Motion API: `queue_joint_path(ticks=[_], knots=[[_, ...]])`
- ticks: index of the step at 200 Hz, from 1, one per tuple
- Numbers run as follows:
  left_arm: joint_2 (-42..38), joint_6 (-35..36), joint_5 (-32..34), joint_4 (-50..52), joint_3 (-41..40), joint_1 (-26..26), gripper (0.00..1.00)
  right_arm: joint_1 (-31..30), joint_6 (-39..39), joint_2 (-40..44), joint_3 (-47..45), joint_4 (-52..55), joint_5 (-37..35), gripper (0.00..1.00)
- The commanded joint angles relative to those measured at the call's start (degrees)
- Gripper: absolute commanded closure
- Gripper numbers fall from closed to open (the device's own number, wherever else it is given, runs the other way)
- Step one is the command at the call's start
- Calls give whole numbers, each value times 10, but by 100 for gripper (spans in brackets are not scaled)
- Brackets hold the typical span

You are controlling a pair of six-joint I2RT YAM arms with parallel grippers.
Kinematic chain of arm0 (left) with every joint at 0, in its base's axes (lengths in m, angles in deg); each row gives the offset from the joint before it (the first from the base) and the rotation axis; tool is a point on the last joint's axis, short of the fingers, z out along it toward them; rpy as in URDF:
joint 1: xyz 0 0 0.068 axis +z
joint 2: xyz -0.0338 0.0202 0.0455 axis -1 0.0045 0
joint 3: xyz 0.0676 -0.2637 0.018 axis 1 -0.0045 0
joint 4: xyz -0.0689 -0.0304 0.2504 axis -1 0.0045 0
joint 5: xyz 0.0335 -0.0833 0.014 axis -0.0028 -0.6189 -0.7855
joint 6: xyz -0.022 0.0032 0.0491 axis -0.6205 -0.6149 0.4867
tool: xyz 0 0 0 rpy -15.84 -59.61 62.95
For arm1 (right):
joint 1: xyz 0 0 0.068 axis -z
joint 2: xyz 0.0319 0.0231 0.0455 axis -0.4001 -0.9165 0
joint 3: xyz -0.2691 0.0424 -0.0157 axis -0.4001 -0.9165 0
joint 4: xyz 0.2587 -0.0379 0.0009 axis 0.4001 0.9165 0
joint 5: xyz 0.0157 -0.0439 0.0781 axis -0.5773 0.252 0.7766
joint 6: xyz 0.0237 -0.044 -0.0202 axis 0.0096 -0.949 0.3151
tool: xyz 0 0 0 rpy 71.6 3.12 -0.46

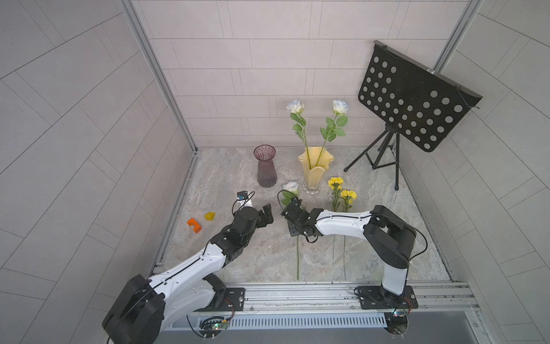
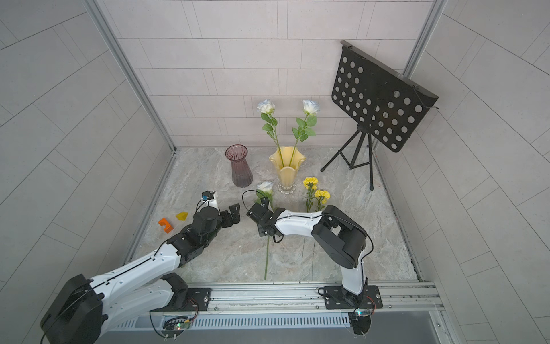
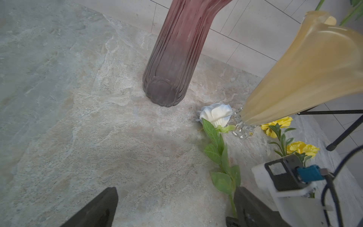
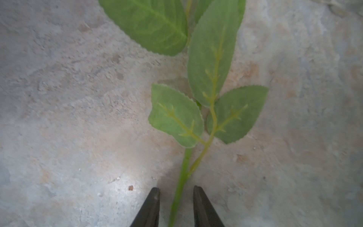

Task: Arrange the flowers in different vases according to their colors
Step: Pick up the flower at the center of the board.

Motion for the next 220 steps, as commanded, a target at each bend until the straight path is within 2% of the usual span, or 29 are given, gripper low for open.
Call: queue_joint_path(ticks=[1,17,59,95,136,173,199,220], knots=[[-6,13,-7,-10,12,-1,0,6,18,-47,-26,39,6,76],[-11,12,-1,-11,11,-1,0,7,17,-35,-33,40,3,86],[-14,8,4,-10,10,-1,0,8,-2,18,-37,60,2,100],[-18,-1,20,-3,10,-1,0,8,-34,93,-34,75,1,100],[-22,-34,54,3,5,-1,0,8,-95,225,-33,79,-13,100],[30,25,-60,-12,37,-4,0,9,-155,348,-24,33,-23,100],[89,58,-155,-57,52,-17,0,13,-197,399,8,2,-72,100],[138,99,-174,-50,85,-58,0,34,-224,413,33,-49,-113,100]])
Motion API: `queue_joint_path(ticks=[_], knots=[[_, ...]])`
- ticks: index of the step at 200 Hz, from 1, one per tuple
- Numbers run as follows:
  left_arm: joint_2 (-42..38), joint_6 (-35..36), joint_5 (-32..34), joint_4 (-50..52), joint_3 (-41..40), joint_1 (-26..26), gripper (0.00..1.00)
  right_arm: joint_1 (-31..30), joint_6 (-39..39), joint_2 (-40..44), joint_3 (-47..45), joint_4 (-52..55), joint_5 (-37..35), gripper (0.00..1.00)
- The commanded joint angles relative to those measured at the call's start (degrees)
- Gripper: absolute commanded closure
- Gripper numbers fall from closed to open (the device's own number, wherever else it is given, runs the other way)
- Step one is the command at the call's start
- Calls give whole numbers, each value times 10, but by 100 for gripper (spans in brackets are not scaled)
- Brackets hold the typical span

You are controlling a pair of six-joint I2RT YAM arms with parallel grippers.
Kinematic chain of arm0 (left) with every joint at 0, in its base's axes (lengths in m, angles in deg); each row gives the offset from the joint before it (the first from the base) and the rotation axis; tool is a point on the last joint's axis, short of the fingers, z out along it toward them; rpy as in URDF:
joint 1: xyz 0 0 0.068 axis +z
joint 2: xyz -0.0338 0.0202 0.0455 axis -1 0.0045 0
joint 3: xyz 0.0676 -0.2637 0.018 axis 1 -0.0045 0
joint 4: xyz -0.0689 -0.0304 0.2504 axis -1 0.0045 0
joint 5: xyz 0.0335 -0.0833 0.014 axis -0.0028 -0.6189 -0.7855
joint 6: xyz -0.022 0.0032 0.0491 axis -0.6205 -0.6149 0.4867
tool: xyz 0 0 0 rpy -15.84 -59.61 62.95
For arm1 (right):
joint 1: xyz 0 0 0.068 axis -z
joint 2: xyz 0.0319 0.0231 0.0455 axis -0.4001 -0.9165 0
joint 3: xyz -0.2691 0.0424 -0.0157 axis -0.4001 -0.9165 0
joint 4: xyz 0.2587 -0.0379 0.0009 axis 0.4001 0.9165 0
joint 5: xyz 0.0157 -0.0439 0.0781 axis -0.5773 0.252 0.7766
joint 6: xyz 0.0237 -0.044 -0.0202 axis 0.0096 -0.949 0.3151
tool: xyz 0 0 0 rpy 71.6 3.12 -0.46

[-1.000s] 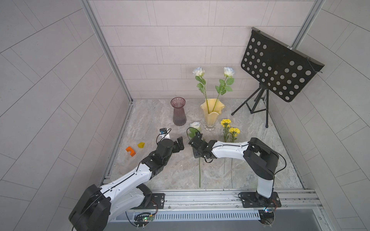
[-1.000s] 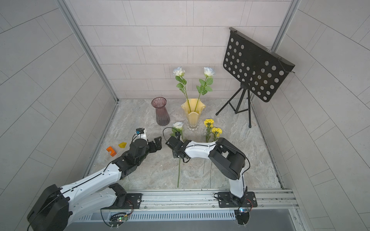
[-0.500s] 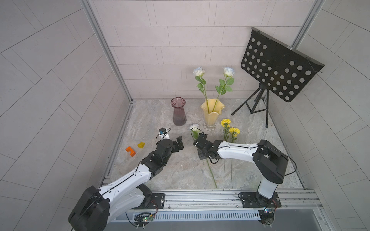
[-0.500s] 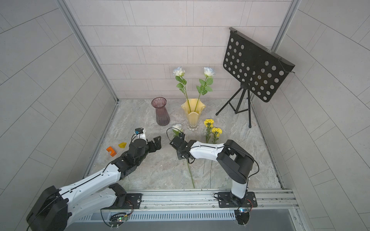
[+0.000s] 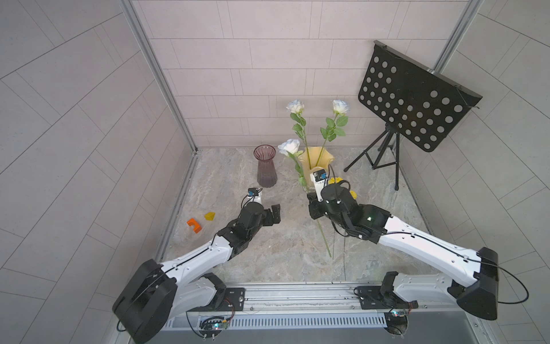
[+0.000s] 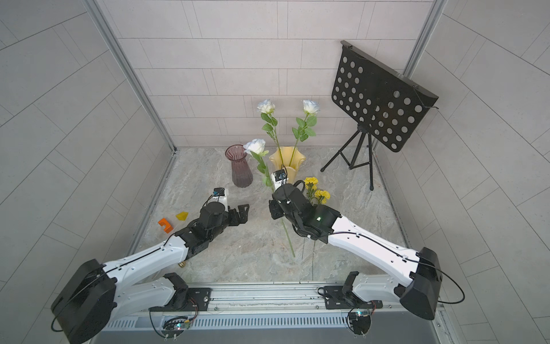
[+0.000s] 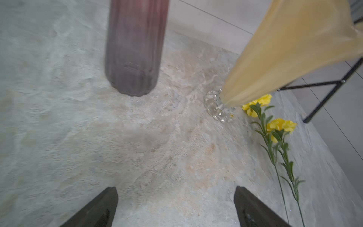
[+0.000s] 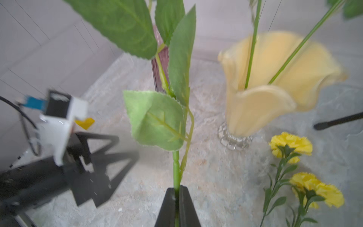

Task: Arrange the flowers in different vases according to their colors
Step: Pick up the flower at the center of the board, then insert the flower into the vase.

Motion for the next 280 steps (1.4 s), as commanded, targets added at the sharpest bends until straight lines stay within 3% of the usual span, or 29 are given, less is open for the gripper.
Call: queue_joint_path(ticks=[1,45,72,132,184,260,266,275,280], knots=[[40,62,-67,-19,40,-38,0,22,-52,17,30,-68,-67,100],[100,152,-19,-3,82,-131,0,113,-77,-24,78,-228,-103,100],[132,182,-58,0,105,-132,0,170,-87,-91,142,-294,-83,100],[65,166,47,-24,58,-132,0,245,-121,-268,279,-399,-36,100],[30,169,80,-33,38,-132,0,254,-168,-389,305,-477,2,100],[25,164,80,-26,40,-132,0,253,-153,-392,240,-471,1,100],[24,164,82,-26,40,-132,0,254,-150,-390,243,-458,4,91],[24,164,83,-25,40,-132,0,253,-148,-386,246,-445,12,68],[23,164,83,-25,40,-132,0,253,-147,-383,248,-435,14,62]])
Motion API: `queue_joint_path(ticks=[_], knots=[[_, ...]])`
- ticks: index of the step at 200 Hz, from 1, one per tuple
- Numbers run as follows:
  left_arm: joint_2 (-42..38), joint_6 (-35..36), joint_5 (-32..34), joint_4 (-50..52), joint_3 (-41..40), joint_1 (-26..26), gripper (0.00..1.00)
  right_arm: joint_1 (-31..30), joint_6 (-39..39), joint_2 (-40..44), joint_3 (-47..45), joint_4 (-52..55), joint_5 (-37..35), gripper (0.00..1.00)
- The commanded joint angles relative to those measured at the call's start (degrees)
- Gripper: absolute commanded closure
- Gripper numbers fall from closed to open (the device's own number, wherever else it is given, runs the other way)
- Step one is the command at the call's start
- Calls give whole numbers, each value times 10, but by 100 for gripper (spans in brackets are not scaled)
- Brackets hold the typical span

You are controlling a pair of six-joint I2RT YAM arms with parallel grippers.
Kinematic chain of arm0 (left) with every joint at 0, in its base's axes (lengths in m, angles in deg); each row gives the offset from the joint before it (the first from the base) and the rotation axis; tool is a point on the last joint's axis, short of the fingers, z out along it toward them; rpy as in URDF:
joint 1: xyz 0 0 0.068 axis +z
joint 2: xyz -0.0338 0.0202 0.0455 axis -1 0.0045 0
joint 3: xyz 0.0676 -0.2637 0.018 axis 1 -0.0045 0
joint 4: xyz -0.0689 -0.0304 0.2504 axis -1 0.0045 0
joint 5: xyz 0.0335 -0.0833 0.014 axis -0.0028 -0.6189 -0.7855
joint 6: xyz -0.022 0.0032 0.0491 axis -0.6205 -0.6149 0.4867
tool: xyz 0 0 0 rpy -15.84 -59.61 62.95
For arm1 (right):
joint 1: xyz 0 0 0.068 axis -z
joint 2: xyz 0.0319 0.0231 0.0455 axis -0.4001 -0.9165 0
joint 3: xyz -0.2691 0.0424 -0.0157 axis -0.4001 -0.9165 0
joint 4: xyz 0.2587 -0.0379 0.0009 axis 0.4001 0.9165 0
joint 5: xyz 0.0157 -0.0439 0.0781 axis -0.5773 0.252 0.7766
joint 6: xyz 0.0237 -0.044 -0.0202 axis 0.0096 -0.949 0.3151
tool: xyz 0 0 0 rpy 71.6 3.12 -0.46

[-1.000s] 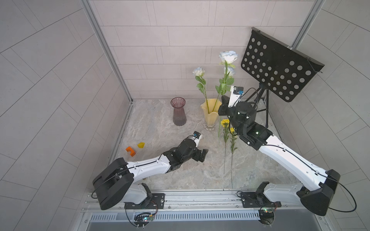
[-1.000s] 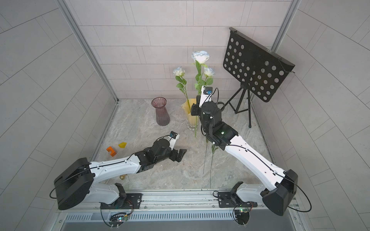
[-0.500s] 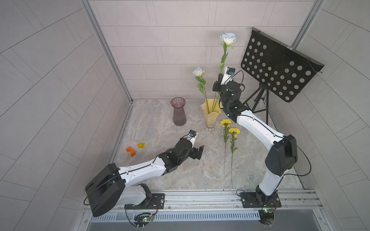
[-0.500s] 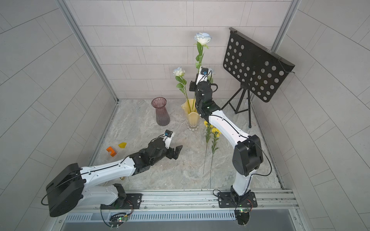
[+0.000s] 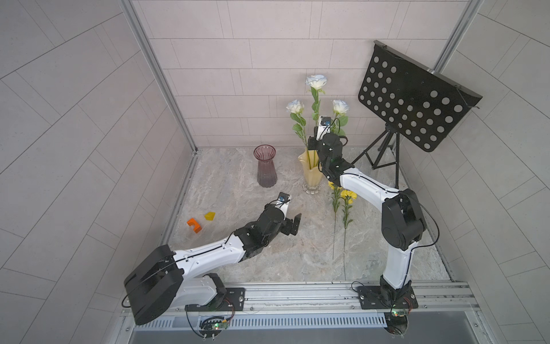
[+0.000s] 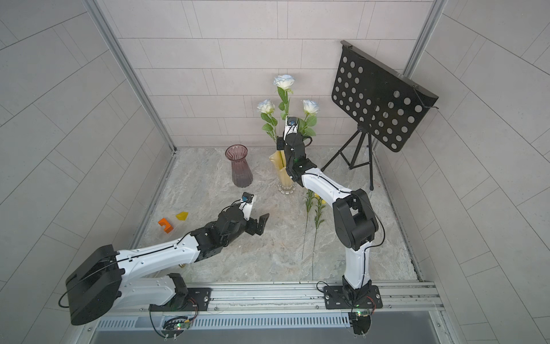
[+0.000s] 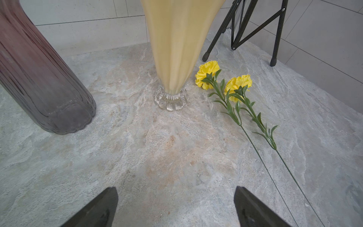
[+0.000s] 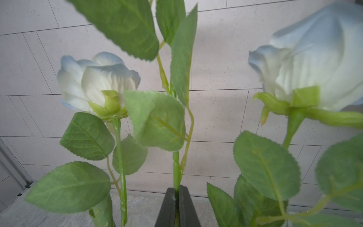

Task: Arrange the flowers in different vases according to their colors
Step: Insert the flower into the vase.

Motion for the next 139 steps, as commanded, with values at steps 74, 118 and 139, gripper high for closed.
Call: queue_joint_path(ticks=[74,118,139], knots=[[-18,1,16,8,-4,1,0,-7,29,129,-22,84,27,47],[-34,-34,106,42,-2,1,0,-14,51,195,8,194,43,45],[-53,-82,191,62,-11,2,0,-24,65,241,12,286,44,45]])
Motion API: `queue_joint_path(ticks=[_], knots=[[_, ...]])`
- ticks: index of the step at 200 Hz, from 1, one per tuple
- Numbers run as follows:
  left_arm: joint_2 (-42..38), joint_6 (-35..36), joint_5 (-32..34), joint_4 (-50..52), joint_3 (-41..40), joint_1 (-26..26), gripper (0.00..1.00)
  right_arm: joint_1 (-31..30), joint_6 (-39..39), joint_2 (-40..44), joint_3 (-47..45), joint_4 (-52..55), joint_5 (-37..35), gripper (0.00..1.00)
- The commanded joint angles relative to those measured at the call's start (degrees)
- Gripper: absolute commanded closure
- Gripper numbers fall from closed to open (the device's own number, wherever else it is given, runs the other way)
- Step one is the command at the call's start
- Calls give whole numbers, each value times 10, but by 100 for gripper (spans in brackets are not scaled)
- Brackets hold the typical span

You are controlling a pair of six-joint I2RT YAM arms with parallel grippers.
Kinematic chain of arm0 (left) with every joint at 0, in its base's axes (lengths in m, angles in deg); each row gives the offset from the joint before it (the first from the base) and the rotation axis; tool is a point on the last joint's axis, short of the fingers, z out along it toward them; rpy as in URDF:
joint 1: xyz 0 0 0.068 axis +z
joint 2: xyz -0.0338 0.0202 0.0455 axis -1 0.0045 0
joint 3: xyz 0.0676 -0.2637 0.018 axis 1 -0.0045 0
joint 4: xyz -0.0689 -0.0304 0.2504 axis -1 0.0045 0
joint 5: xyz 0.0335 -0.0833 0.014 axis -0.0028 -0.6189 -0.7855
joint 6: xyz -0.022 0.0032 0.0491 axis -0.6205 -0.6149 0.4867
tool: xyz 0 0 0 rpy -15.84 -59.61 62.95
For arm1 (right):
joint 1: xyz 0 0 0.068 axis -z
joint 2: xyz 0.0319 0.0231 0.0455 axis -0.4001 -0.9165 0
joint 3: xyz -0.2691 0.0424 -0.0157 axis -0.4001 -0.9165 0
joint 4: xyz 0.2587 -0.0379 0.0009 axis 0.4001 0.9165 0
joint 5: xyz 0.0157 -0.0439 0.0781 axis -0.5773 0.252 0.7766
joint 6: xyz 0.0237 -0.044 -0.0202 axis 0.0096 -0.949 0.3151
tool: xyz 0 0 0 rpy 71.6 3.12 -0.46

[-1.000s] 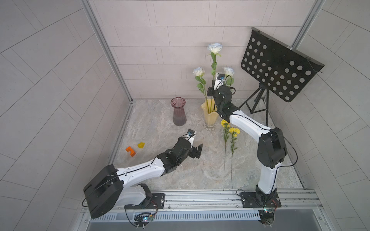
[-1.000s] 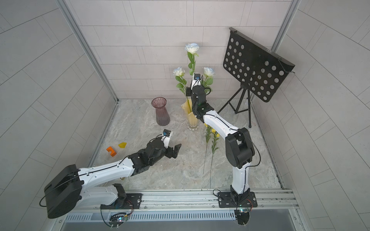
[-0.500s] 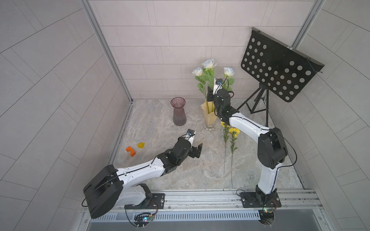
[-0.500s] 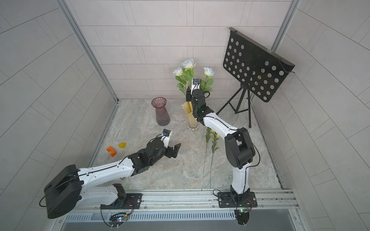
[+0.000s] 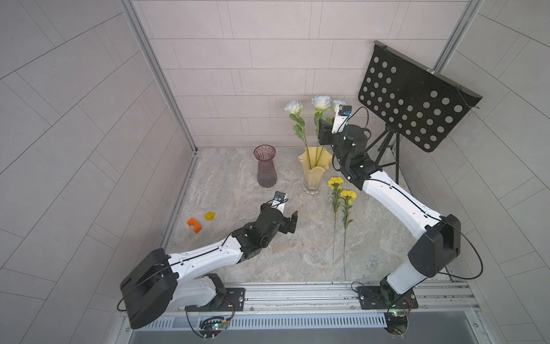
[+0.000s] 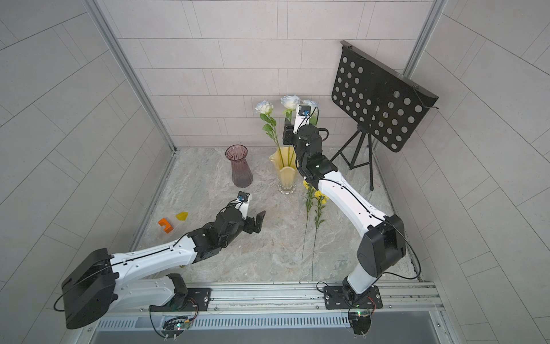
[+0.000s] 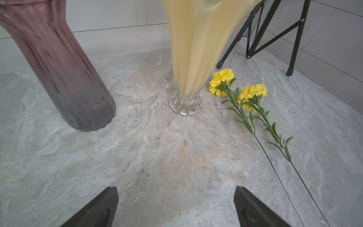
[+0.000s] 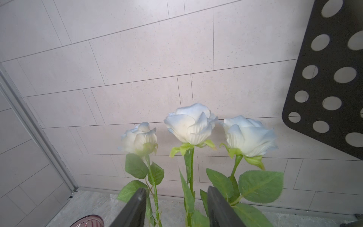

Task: Arrange the flowers in different vases according to their colors
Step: Insert the flower into the vase, then pick up the flower at the center of the board.

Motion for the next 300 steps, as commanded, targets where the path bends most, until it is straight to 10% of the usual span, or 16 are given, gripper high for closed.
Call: queue_joint_path(ticks=[1,30,66,131,300], knots=[[-27,-59,118,33,-12,2,0,-12,24,54,14,121,9,45],[-85,-145,206,49,-53,26,0,-15,80,151,-63,232,0,44],[-176,-229,131,47,-115,131,0,-16,160,265,-242,328,-1,45],[-191,-181,21,-34,-139,133,0,7,211,291,-485,392,6,45],[-138,-170,-18,-31,-112,132,0,7,243,125,-539,309,93,63]])
